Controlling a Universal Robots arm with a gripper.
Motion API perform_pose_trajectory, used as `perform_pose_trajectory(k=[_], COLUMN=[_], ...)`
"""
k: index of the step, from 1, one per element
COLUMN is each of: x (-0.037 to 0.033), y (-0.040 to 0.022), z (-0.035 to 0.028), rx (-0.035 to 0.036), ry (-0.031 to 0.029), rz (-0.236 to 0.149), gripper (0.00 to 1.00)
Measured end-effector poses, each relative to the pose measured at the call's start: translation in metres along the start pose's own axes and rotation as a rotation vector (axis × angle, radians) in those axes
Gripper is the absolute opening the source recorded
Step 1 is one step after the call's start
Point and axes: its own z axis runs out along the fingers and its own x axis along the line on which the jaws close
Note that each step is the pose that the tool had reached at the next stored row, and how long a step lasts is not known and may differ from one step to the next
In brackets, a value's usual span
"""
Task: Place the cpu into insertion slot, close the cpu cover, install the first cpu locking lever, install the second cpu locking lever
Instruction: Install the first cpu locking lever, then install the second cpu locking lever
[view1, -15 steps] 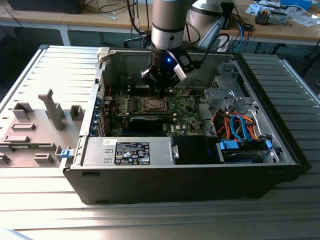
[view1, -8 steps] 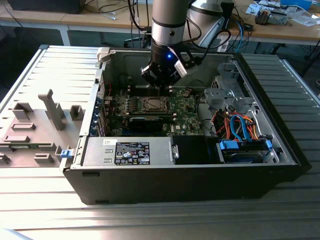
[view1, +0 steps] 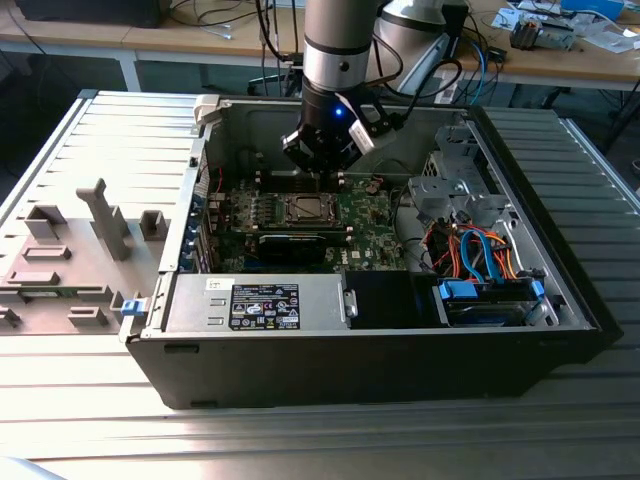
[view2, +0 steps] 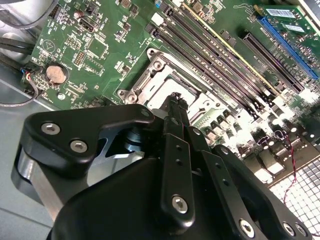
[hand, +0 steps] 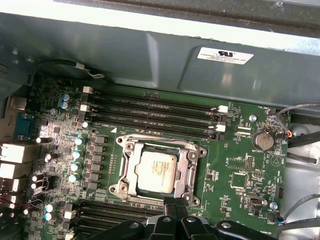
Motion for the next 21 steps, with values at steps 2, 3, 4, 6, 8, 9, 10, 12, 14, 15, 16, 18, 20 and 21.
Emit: perform_pose_trajectory(k=[2,3,4,6,8,9,10,12,14,15,16,18,20,21], x=[0.0000,0.0000,0.0000,0.0001,0.0004,0.0005,0.0005,0.0005,0.0005,0.0006,0.0006,0.0007,0.0008,0.0008], y=[0.0000,0.0000,0.0000,-0.0006,-0.0024,-0.0026,-0.0029,-0.0033,-0.0036,-0.0037,-0.0039,-0.0045,-0.0050,-0.0052], z=[-0.0001,-0.0001,-0.0001,-0.0004,-0.0003,-0.0002,-0.0001,0.0000,0.0000,0.0002,0.0003,0.0008,0.0020,0.0027], rx=[0.0001,0.0000,0.0000,0.0004,0.0001,-0.0001,-0.0001,-0.0001,-0.0001,-0.0001,-0.0001,-0.0001,0.0000,0.0000], ry=[0.0001,0.0000,0.0000,0.0003,0.0001,0.0000,-0.0001,0.0000,0.0000,0.0000,0.0000,0.0000,0.0000,0.0000], rz=[0.000,0.000,0.000,0.000,0.000,0.000,0.000,0.000,0.000,0.000,0.000,0.000,0.000,0.000], gripper=[0.11,0.11,0.11,0.11,0.11,0.11,0.11,0.11,0.11,0.11,0.11,0.11,0.11,0.11])
